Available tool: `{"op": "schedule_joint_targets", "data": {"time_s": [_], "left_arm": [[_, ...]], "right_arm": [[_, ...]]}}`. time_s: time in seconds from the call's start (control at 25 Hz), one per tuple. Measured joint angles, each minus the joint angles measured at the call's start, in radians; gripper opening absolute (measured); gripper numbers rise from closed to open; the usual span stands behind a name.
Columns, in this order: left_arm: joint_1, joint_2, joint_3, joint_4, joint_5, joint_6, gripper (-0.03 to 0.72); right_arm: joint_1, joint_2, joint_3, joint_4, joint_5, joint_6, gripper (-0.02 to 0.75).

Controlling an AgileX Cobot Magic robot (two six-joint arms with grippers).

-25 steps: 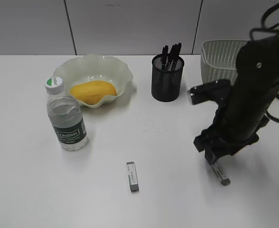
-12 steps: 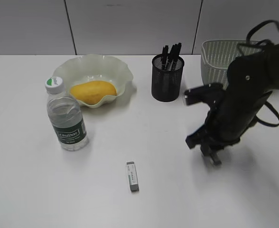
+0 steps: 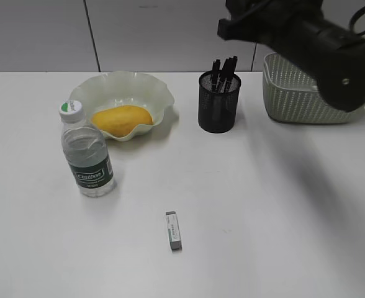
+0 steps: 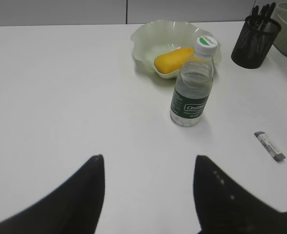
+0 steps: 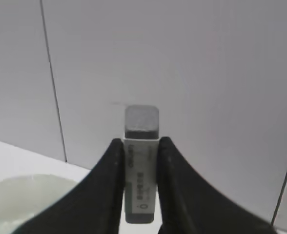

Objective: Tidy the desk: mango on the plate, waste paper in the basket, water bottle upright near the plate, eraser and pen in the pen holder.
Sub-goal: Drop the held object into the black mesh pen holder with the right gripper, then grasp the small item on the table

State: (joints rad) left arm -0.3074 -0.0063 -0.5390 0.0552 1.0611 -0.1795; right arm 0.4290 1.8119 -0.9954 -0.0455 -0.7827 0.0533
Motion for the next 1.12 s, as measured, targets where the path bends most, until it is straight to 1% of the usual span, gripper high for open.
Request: {"op": "schedule_joint_targets", "data": {"time_s": [0.16, 0.2, 0.24, 0.32, 0.4, 0.44, 0.48, 0.52, 0.64, 0.8, 0.88, 0.96, 1.12], "left_arm": [[0.000, 0.000, 0.000, 0.000, 0.000, 0.000, 0.433], [0.000, 0.000, 0.000, 0.000, 0.000, 0.000, 0.433], [0.000, 0.000, 0.000, 0.000, 0.000, 0.000, 0.433], [0.000, 0.000, 0.000, 0.001, 0.000, 0.000, 0.433], [0.000, 0.000, 0.000, 0.001, 0.000, 0.000, 0.433], [0.000, 0.000, 0.000, 0.001, 0.000, 0.000, 0.433], [0.000, 0.000, 0.000, 0.001, 0.000, 0.000, 0.433], [0.000, 0.000, 0.000, 0.001, 0.000, 0.000, 0.433], [0.000, 0.000, 0.000, 0.002, 0.000, 0.000, 0.433], [0.000, 0.000, 0.000, 0.002, 0.000, 0.000, 0.433], [0.000, 0.000, 0.000, 0.002, 0.000, 0.000, 0.433], [0.000, 0.000, 0.000, 0.002, 0.000, 0.000, 0.424], [0.000, 0.000, 0.000, 0.002, 0.000, 0.000, 0.391]], "right_arm": [[-0.002, 0.224, -0.081, 0.013, -0.025, -0.017, 0.173], [-0.002, 0.263, -0.091, 0.016, -0.020, -0.018, 0.194], [-0.002, 0.285, -0.094, 0.022, -0.009, -0.020, 0.234], [-0.002, 0.299, -0.094, 0.037, 0.019, -0.021, 0.378], [-0.002, 0.271, -0.095, 0.053, 0.044, -0.021, 0.489], [-0.002, 0.244, -0.095, 0.055, 0.072, -0.021, 0.520], [-0.002, 0.200, -0.095, 0.056, 0.111, -0.021, 0.536], [-0.002, 0.152, -0.095, 0.056, 0.176, -0.022, 0.541], [-0.002, -0.037, -0.103, 0.055, 0.465, -0.037, 0.526], [-0.002, -0.267, -0.071, 0.002, 0.941, -0.059, 0.443], [-0.002, -0.378, 0.001, -0.010, 1.161, -0.062, 0.404], [-0.002, -0.491, 0.105, -0.011, 1.336, -0.061, 0.382], [-0.002, -0.778, 0.278, -0.010, 1.658, -0.009, 0.370]]}}
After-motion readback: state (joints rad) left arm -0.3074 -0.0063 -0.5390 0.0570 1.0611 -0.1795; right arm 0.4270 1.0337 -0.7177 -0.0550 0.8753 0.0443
